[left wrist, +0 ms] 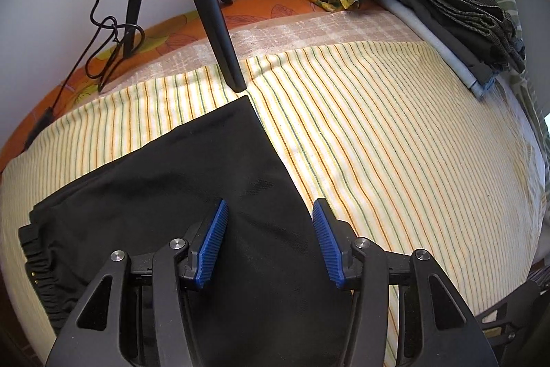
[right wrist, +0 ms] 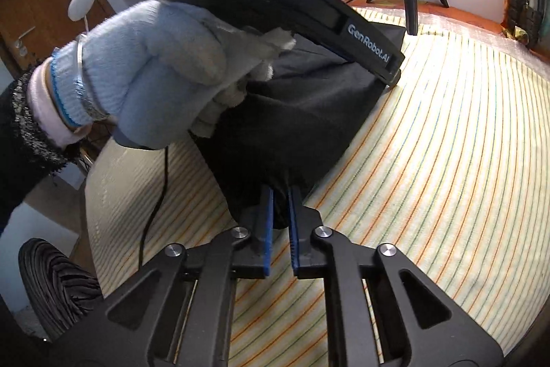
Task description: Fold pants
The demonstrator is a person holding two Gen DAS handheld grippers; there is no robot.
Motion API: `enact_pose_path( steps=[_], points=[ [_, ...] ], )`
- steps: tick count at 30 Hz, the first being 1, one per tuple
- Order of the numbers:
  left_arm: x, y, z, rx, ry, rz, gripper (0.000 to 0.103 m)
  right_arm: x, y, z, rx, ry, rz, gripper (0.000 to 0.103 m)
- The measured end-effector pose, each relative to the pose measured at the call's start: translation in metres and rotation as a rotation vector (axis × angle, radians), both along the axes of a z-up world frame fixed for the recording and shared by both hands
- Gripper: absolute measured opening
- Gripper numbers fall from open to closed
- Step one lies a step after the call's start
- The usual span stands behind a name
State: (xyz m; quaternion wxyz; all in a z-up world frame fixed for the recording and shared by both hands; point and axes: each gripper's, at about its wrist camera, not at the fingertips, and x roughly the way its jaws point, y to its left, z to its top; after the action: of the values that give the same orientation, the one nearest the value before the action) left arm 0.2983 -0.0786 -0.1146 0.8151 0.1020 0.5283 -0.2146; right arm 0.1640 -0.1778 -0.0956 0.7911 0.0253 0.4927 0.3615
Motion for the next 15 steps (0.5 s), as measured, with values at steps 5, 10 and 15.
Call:
enact_pose_path(
  steps=[5,10,15],
  points=[
    [0.003,0.004,-0.001,-0.025,-0.001,0.004,0.049,-0.012,-0.003,0.006,0.009,-0.018,0.037,0.005],
    [0.003,0.001,-0.002,-0.002,-0.025,0.002,0.049,-0.023,0.002,-0.001,0.004,0.02,0.072,0.004],
    [0.006,-0.001,-0.002,-0.009,-0.027,0.007,0.049,-0.034,0.004,0.003,0.02,0.039,0.135,0.002]
  ],
)
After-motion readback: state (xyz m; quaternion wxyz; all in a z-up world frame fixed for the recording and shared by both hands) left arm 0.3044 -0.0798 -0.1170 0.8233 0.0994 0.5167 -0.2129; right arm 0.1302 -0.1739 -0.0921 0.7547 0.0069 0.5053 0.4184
